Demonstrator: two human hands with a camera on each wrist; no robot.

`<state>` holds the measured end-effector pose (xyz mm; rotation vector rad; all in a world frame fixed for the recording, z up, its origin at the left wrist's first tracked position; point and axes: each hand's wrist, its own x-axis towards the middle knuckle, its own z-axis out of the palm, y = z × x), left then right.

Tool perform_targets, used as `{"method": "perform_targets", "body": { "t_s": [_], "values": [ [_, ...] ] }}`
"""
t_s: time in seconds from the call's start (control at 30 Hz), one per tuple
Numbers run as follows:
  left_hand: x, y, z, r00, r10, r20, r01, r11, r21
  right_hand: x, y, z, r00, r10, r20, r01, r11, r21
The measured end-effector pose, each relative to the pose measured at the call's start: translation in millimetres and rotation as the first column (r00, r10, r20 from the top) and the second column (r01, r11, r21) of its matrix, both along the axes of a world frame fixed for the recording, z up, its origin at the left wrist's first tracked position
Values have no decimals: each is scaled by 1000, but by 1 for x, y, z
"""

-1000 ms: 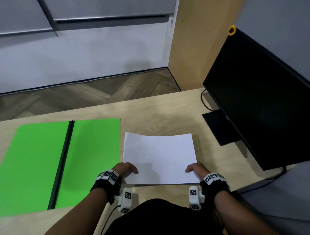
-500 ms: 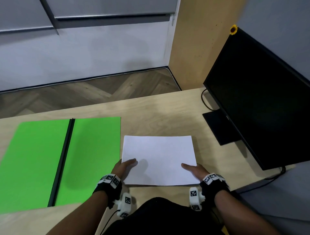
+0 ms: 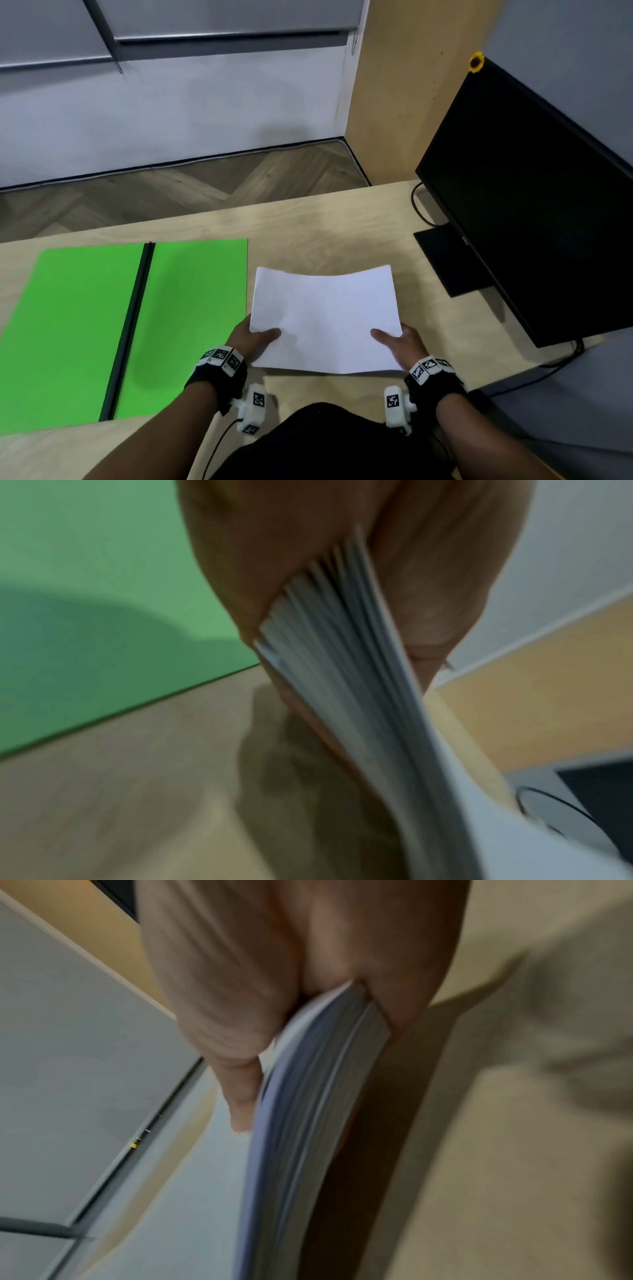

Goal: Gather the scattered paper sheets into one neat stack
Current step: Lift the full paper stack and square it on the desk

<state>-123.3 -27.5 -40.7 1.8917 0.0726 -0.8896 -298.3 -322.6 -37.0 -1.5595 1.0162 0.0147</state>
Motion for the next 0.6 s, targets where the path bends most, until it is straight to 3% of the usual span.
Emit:
{"method": "perform_targets", "body": {
  "t_s": [0.1, 0.27, 0.43, 0.6],
  "values": [
    [22, -7, 29, 995, 17, 96, -6, 993, -118, 14, -4, 31, 985, -86, 149, 84, 996, 20],
    [50, -16, 84, 998, -27, -48, 5, 914, -406, 26, -24, 83, 931, -82, 355, -2, 973, 230],
    [46, -20, 78, 983, -37, -180, -30, 934, -357, 28, -24, 70, 958, -84, 274, 9, 964, 265],
    [25, -6, 44, 904, 56, -424, -118, 986, -120, 16, -15, 42, 994, -78, 79, 50, 951, 304]
  ]
}}
